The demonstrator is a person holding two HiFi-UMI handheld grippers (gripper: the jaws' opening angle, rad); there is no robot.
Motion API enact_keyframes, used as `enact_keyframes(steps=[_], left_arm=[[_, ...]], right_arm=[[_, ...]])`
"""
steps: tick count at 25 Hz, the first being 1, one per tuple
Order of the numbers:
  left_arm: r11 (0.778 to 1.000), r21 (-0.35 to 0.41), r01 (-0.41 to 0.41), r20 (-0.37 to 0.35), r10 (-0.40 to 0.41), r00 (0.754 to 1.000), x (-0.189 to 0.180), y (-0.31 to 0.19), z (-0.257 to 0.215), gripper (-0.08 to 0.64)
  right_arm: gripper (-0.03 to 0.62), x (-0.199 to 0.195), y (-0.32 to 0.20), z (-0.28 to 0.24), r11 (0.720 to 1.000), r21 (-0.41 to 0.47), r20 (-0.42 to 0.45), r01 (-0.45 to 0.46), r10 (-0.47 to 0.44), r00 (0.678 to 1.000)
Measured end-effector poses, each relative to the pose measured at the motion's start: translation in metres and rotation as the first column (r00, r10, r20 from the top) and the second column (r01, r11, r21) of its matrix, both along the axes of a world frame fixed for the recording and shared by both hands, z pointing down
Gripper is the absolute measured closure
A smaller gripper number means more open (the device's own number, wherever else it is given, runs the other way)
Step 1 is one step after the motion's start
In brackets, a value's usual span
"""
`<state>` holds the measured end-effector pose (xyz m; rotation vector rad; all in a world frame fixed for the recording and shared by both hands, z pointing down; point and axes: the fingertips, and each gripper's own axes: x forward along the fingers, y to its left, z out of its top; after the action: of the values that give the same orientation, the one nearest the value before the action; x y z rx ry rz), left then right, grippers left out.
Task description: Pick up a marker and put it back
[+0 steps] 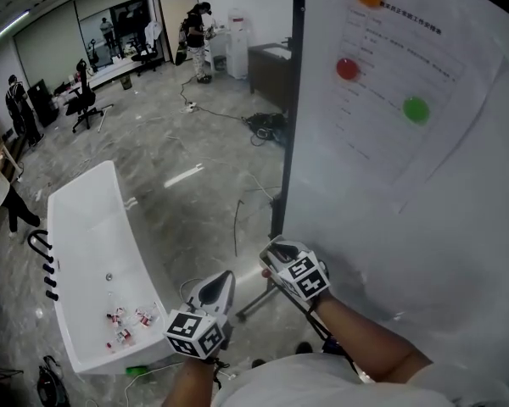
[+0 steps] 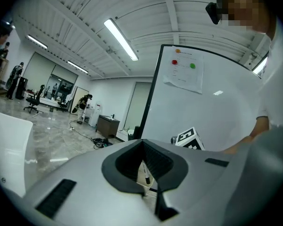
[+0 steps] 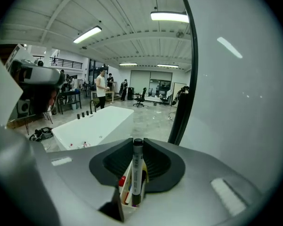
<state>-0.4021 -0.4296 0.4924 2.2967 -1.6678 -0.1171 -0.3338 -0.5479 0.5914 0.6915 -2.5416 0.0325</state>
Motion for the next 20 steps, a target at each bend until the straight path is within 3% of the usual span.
enact_keyframes(steps=[9,13,20], left_arm=[[0.999,-0.023,0.029,-0.009,-0.029,1.000,0.001,-0.002,0.008,0.558],[0.999,-0.024,0.029,-0.004,-0.029,1.000,0.002,-0.004,0.007,0.558],[0.999,-0.026,0.022,-0.003,-0.022,1.000,0.003,-0.005,0.008,0.558]], right_arm=[[0.525,-0.007,-0.002,0.050,0.995,-0.089,-0.181,0.048,-0.063,0.981],[0.520,-0.006,0.001,0.058,0.988,-0.145,-0.157,0.044,-0.066,0.985],[0.502,-0.008,0.004,0.049,0.988,-0.146,-0.116,0.052,-0.069,0.991]])
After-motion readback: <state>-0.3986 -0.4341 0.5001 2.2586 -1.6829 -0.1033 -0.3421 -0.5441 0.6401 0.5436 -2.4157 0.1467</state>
